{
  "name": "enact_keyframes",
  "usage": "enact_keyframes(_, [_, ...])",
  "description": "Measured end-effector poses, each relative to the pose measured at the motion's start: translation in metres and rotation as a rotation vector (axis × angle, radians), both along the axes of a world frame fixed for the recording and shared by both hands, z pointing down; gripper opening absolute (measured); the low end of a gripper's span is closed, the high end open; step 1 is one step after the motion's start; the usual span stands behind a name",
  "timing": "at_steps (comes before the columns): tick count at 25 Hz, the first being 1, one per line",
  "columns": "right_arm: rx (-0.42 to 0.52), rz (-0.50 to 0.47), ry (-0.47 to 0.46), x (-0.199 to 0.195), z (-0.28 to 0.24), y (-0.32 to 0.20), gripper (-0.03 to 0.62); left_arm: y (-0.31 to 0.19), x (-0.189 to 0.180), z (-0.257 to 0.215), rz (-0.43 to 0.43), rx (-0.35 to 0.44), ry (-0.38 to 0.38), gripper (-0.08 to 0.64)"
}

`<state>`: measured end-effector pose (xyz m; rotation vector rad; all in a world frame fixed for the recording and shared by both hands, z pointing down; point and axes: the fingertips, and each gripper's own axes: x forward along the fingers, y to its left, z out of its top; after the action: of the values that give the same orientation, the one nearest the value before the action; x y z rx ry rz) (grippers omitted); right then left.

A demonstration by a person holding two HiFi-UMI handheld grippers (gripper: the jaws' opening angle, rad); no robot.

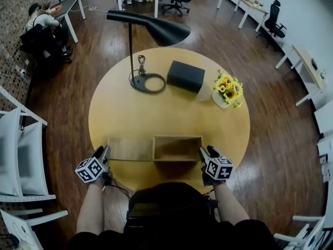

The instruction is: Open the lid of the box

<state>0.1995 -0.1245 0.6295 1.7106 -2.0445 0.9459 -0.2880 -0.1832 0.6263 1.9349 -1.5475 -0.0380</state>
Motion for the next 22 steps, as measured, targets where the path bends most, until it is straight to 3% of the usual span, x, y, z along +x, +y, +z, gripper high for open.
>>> enact_keyframes(4, [0.004,-0.01,-0.007,-0.004,-0.005,-0.001,0.189,0.005,-0.006,0.012,-0.021,-0.038,-0.006,0.169])
enact_keyframes(14, [-0.001,-0.026,0.014,-0.003,-0.003,-0.002,0.189,0.007,0.001,0.03,0.025,-0.115,-0.058,0.169])
enact_keyframes(18, [0.028,-0.019,0.024,-0.002,-0.006,-0.002,0.189,0.004,0.002,0.013,0.015,-0.055,-0.006,0.169])
enact_keyframes(22, [0.157,0.03,0.003,0.009,-0.043,-0.002,0.189,-0.002,0.02,-0.037,0.054,0.097,0.059,0.167])
